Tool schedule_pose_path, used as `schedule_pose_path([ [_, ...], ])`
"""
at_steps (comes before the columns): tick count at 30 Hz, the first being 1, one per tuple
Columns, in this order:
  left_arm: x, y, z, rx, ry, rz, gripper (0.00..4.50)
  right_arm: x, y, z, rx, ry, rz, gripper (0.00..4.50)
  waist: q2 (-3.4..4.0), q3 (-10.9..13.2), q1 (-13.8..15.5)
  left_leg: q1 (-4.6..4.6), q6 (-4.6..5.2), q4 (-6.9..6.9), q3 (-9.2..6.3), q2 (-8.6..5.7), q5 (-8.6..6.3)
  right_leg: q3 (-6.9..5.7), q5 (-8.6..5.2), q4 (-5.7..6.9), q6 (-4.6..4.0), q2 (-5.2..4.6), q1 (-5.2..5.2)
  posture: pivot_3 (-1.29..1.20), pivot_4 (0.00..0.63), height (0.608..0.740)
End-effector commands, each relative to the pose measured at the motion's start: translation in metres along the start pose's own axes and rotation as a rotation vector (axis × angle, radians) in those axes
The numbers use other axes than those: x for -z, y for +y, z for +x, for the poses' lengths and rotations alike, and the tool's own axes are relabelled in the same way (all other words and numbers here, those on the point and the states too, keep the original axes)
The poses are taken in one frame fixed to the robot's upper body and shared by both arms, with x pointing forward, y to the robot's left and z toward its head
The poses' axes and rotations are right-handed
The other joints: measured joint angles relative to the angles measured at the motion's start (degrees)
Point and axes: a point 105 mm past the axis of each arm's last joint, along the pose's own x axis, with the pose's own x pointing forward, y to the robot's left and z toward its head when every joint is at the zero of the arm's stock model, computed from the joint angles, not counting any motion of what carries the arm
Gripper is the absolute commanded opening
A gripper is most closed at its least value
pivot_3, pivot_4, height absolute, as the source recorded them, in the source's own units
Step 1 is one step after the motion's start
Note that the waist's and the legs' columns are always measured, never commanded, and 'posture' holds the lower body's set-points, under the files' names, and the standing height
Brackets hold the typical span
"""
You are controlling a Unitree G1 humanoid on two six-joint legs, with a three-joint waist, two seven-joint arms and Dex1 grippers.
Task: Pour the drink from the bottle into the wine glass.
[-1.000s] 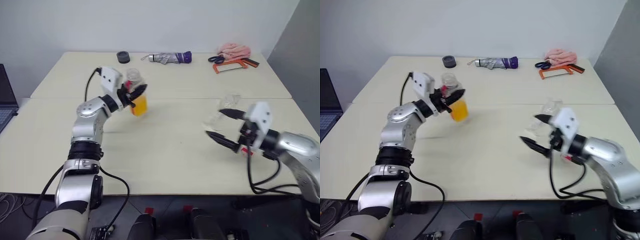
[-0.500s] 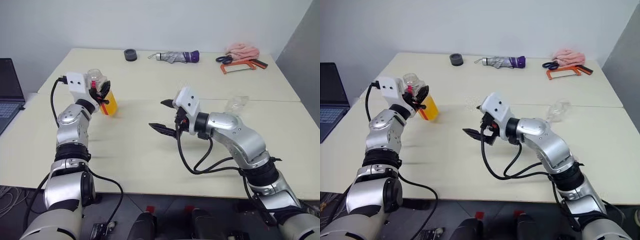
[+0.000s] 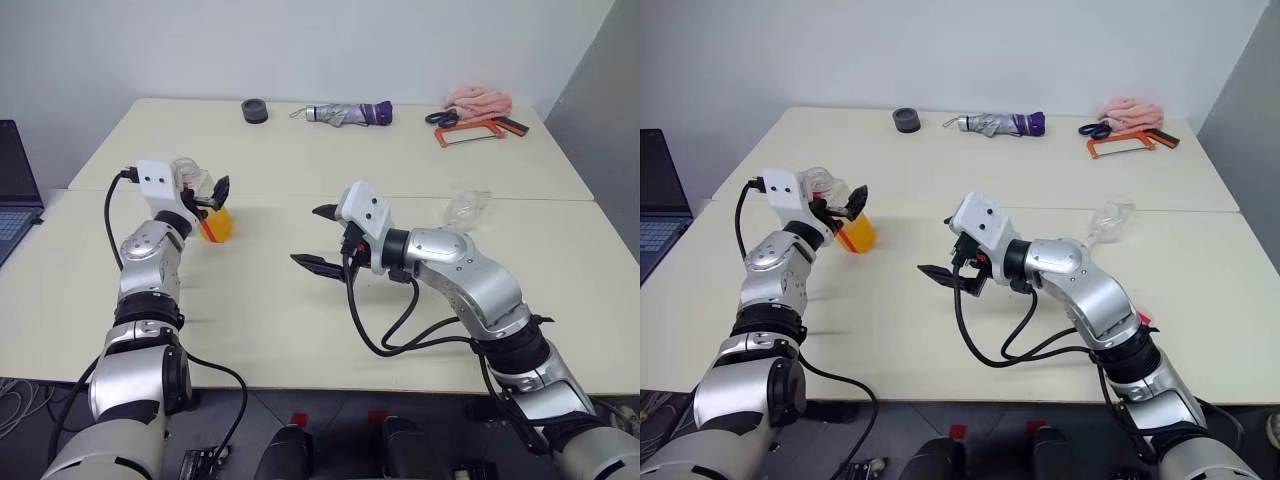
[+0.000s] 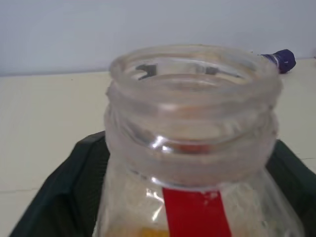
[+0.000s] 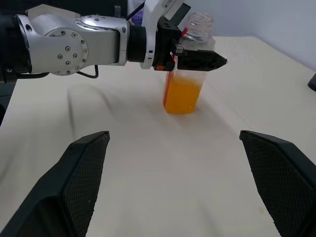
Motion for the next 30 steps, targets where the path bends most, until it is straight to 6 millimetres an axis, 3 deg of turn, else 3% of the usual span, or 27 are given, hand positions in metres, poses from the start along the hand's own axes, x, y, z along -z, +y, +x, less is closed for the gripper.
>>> schedule_pose_path([
  [1,-0.009,-0.005,-0.001,0.015,-0.055,0.016,4.47,-0.009,0.000,-0.006,0.007,-0.029,-0.028,4.50,0.00,0.0,0.0,0.00,0.00,0.00,0.00,0.00,0.00,0.00,0.00,0.00,0.00,0.00,0.00,0.00,0.150,0.740],
  [22,0.023,0.001,-0.036,-0.129,-0.014,0.069,4.47,0.009,0.003,-0.041,0.030,0.020,0.051,4.50,-0.03,0.0,-0.2,0.03,0.04,-0.05,0.01,0.04,-0.02,0.03,0.00,0.00,0.00,-0.01,0.01,0.00,0.150,0.740],
  [30,0.028,0.002,-0.046,-0.177,-0.005,0.099,4.47,0.028,0.004,-0.064,0.081,0.082,0.110,4.50,-0.04,0.0,0.1,0.05,0.20,-0.04,0.03,0.04,-0.11,0.04,0.00,-0.01,0.00,-0.01,0.04,0.00,0.150,0.740],
])
